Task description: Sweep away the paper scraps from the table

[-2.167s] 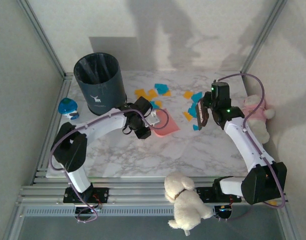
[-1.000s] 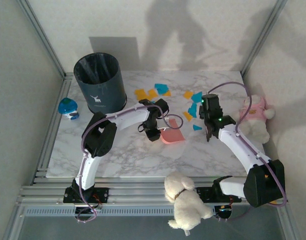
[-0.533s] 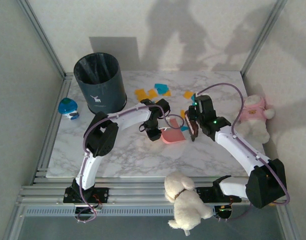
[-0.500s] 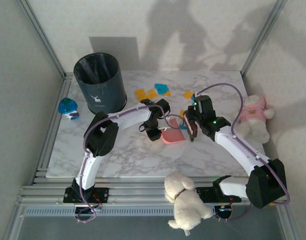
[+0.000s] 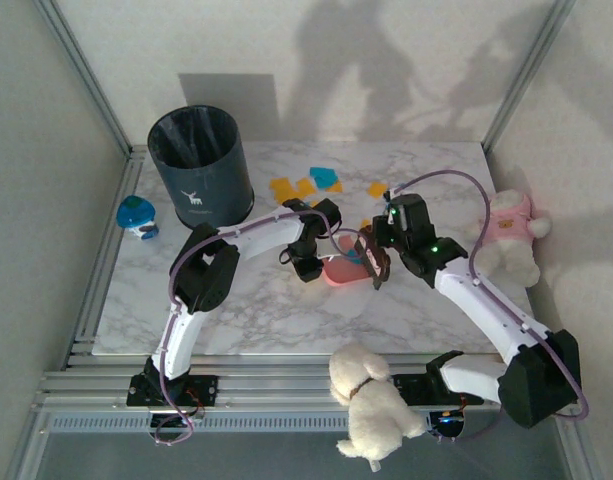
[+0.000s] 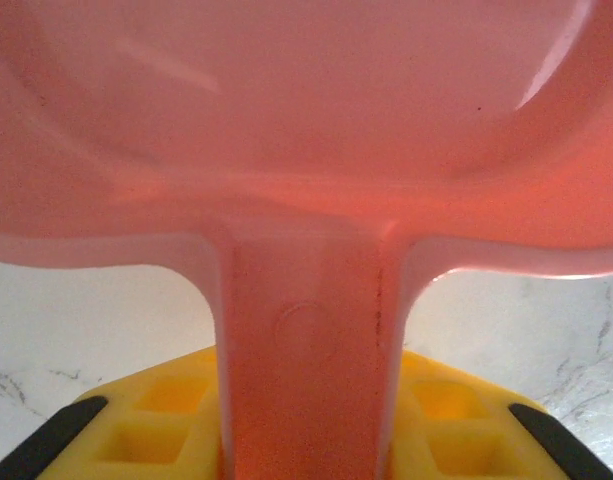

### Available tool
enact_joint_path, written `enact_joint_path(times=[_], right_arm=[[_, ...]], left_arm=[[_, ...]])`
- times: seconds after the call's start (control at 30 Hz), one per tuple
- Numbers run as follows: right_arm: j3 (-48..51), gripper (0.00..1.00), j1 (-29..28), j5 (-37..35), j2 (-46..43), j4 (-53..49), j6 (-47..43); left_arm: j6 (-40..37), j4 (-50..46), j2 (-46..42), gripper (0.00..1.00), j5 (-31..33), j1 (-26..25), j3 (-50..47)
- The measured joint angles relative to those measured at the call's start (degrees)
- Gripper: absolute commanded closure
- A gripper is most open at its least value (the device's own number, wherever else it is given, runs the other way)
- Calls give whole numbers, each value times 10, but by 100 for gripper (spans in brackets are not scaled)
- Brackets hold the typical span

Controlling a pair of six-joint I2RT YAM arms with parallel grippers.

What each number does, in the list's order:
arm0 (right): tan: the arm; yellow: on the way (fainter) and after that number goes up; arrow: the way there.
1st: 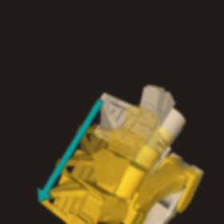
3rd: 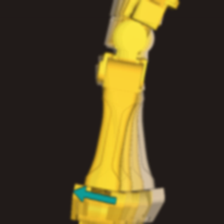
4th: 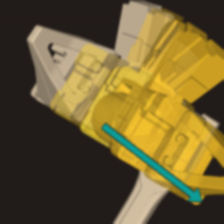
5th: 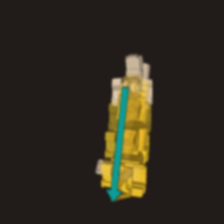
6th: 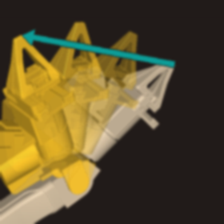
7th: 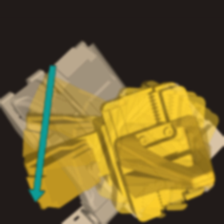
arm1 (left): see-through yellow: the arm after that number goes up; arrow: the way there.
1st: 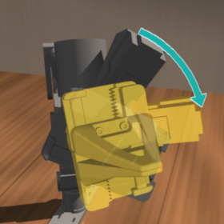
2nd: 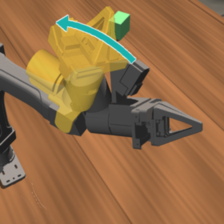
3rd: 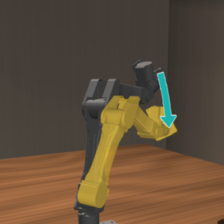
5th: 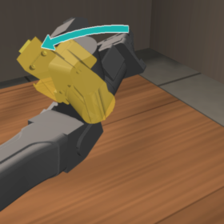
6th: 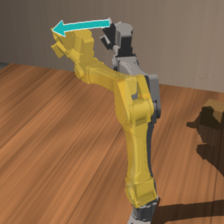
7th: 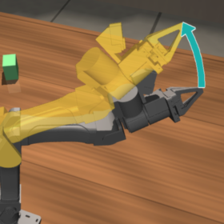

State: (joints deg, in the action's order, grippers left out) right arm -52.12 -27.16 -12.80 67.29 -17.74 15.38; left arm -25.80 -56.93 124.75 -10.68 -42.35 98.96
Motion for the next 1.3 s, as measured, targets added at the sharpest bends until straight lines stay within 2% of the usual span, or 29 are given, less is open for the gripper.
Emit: enact_joint_path(times=[0.17, 0.37, 0.77, 1.3], right_arm=[[0, 100, 11, -24, -21, -3, 8], [-8, 100, 70, -31, -3, 5, 9], [-72, 100, 171, -106, 106, 71, 7], [-179, 100, 234, -146, 241, 126, -17]], left_arm=[[12, 9, 0, 100, 2, 10, 0], [20, 14, 0, 100, 3, 12, 0], [36, 14, 0, 100, 4, 19, 17], [45, 13, 9, 100, 7, 21, 31]])
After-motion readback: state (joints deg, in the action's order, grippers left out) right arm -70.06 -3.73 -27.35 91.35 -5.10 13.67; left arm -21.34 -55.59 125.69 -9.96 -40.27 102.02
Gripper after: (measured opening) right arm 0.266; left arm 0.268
